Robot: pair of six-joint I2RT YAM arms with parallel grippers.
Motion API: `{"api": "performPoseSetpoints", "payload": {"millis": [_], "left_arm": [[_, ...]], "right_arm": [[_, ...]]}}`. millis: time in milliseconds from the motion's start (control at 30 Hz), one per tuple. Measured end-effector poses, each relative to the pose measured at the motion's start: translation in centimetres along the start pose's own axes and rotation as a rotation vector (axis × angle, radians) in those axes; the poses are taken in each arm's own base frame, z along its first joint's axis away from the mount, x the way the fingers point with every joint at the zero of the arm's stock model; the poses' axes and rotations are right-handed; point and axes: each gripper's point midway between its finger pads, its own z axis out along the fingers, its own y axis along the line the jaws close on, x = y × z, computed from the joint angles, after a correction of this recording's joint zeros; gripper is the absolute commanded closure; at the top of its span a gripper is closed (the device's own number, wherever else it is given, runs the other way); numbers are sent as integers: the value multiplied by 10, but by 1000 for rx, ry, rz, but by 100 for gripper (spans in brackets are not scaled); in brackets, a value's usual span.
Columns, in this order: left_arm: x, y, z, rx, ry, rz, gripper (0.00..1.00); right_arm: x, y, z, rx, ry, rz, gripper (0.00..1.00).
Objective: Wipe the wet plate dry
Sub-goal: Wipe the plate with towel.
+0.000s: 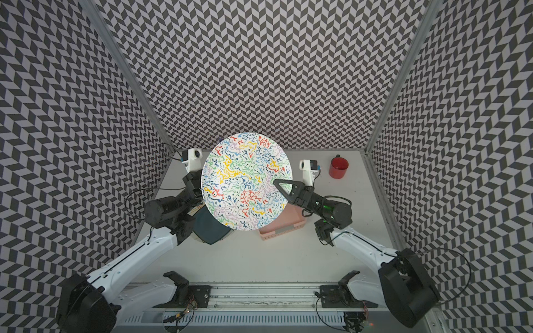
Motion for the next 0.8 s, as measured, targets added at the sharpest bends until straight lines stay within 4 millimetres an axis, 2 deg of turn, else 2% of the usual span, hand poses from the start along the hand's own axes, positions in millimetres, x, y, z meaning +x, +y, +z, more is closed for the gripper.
{"api": "performPoseSetpoints", "payload": {"millis": [67, 133, 200, 267, 367, 433, 567, 667, 800], "left_arm": [[20, 4, 4, 9, 34, -44, 100], [27, 7, 3, 5, 45, -61, 100], [18, 4, 1, 12, 27, -57, 100], [0, -7, 2, 43, -3, -42, 100], [-21, -23, 18, 111, -14, -41, 100], [-23, -28, 29, 148, 3, -58, 100], [-5, -30, 40, 187, 29, -105, 100], [14, -26, 44, 196, 39, -146, 100], [41, -9, 41, 166, 53, -210, 100]], "right_arm": [[-10, 11, 11, -43, 0, -37, 100], [-24, 20, 14, -56, -20, -75, 100], [-35, 19, 9, -41, -49, -96, 100], [-38, 13, 3, -15, -72, -90, 100], [-20, 12, 1, -18, -79, -65, 100], [-2, 20, 7, -48, -58, -61, 100], [17, 32, 20, -95, -12, -83, 100], [10, 44, 28, -120, -29, -136, 100], [-14, 56, 33, -125, -94, -187, 100]]}}
